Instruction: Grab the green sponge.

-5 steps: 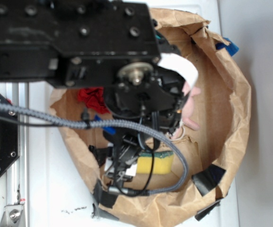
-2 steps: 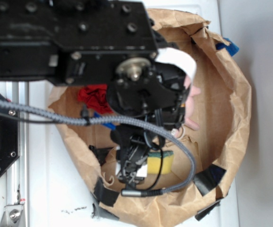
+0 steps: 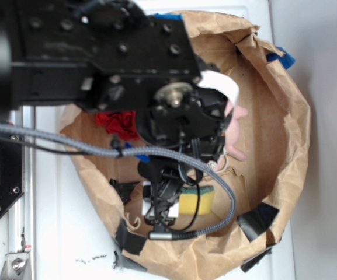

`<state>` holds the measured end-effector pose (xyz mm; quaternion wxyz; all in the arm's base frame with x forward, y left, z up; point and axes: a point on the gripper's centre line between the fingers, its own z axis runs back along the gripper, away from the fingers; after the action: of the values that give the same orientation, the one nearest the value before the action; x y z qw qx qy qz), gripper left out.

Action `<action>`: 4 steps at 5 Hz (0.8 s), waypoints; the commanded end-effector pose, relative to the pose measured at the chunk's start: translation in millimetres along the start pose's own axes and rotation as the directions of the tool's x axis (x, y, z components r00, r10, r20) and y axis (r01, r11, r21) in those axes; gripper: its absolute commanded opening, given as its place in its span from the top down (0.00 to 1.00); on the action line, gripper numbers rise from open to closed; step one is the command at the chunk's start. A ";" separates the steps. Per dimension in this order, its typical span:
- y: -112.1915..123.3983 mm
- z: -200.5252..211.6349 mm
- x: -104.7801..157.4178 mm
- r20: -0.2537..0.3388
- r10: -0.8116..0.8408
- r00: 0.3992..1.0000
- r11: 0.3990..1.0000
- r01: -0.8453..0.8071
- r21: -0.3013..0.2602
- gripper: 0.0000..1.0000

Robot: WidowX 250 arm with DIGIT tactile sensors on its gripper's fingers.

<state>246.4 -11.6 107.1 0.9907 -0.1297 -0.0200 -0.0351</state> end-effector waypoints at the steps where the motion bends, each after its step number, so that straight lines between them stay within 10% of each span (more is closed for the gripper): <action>1: -4.6 7.3 9.3 0.006 0.008 1.000 0.999 -0.008 -0.044 0.00; 4: -4.8 -19.0 8.9 0.000 -0.053 0.999 0.998 0.053 0.020 0.00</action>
<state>251.5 -10.1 77.2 0.9912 -0.1226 -0.0017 -0.0500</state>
